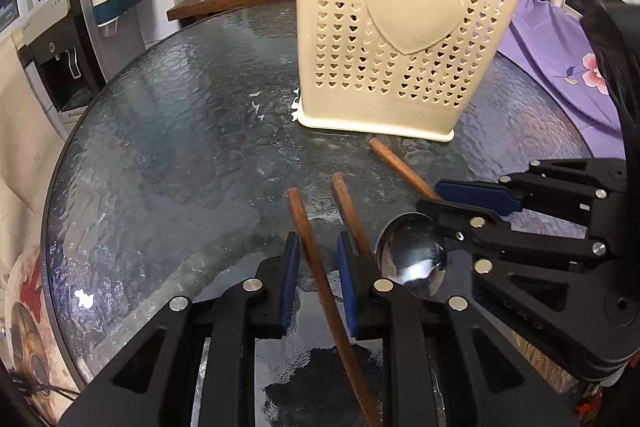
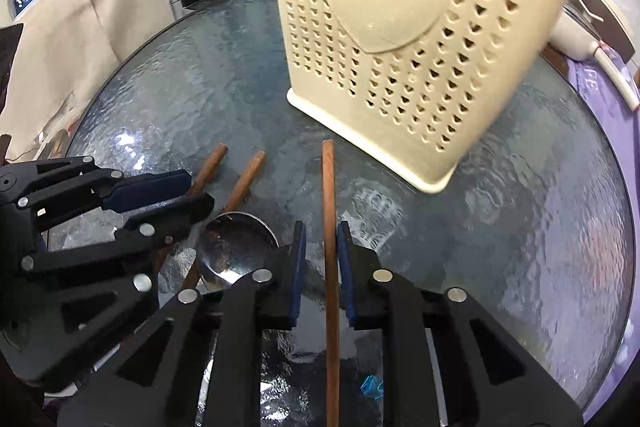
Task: Organize utensils
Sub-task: 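Grasp a wooden chopstick with the right tool while the left tool grasps another wooden chopstick, then lift both wooden chopsticks and carry them over the holder with both tools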
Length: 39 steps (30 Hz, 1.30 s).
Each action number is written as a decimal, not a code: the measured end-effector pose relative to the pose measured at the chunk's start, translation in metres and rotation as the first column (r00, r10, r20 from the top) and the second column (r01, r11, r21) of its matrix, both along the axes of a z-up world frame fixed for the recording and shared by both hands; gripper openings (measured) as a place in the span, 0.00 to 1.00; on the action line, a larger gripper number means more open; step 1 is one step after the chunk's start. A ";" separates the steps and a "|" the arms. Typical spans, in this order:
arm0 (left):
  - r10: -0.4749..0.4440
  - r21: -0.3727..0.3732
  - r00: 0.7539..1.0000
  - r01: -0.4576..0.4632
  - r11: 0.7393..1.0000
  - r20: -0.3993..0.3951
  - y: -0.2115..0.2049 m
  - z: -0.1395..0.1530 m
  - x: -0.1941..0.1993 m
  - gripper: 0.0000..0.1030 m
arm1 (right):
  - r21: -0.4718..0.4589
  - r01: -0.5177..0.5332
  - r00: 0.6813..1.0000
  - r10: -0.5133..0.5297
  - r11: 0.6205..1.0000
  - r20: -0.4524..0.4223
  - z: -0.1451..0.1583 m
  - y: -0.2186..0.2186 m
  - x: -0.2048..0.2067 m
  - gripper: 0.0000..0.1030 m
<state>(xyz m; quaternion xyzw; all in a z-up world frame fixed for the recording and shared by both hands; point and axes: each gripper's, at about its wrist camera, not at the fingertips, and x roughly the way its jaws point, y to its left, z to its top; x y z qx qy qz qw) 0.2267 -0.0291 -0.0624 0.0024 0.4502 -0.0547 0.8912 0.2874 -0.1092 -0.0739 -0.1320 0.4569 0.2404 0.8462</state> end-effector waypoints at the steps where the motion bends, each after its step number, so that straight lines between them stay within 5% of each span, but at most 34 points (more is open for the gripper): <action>1: -0.001 -0.003 1.000 0.001 1.000 0.000 0.000 0.000 0.000 0.18 | -0.006 -0.011 1.000 0.011 1.000 0.001 0.000 0.002 0.001 0.13; 19: 0.010 -0.018 1.000 -0.009 1.000 0.011 -0.004 -0.003 -0.014 0.09 | -0.032 -0.027 0.998 0.029 0.999 0.055 -0.005 0.014 -0.005 0.07; 31: 0.014 -0.044 1.000 -0.014 0.999 0.009 0.000 -0.002 -0.009 0.07 | 0.047 -0.002 0.997 -0.002 0.999 0.083 0.007 -0.006 -0.014 0.07; 39: 0.005 -0.080 0.996 0.002 0.997 0.088 0.006 0.027 -0.015 0.07 | 0.130 0.002 0.987 -0.023 0.992 0.158 0.035 -0.026 -0.028 0.07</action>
